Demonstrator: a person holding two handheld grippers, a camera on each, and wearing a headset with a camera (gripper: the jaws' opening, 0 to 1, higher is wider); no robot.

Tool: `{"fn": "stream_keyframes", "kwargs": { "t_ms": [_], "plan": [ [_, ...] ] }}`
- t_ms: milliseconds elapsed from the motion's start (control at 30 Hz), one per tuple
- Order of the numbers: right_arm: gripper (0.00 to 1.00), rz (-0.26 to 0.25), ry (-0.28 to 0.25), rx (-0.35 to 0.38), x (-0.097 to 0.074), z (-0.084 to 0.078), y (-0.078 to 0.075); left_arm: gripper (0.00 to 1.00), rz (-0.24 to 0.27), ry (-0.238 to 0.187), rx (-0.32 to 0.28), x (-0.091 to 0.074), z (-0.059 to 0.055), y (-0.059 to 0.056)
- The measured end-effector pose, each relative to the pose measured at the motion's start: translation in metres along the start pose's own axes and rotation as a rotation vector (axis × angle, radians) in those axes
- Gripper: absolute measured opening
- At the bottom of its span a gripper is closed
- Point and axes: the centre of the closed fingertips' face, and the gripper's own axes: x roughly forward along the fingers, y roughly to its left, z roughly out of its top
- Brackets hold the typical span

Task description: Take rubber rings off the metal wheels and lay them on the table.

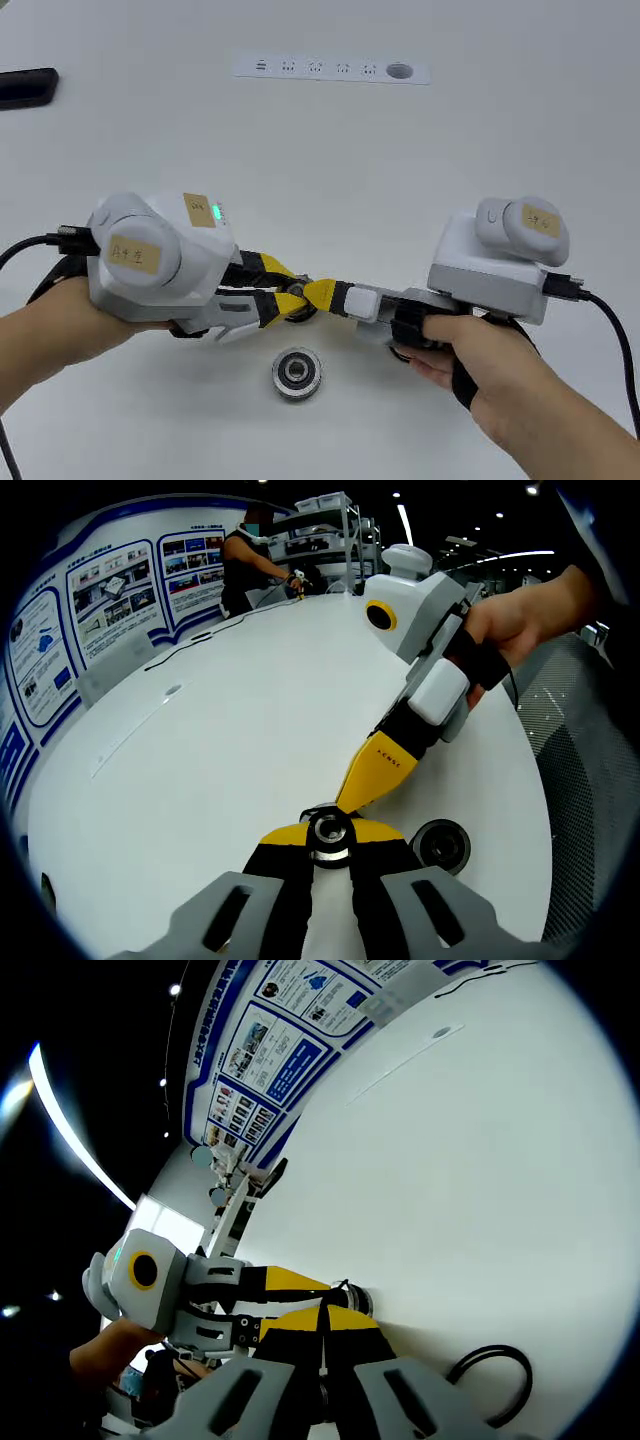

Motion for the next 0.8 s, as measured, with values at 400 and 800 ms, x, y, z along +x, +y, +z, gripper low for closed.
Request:
{"fn": "stream_keyframes", "kwargs": {
  "t_ms": [400, 800],
  "plan": [
    [0.01, 0.044, 0.008, 0.061, -0.003, -0.001, 0.010, 0.13, 0.002, -0.007, 0.002, 0.000, 0.000, 0.000],
    [0.01, 0.011, 0.009, 0.049, -0.003, -0.001, 0.006, 0.13, 0.016, -0.007, -0.029, -0.001, -0.001, 0.003]
  ]
}}
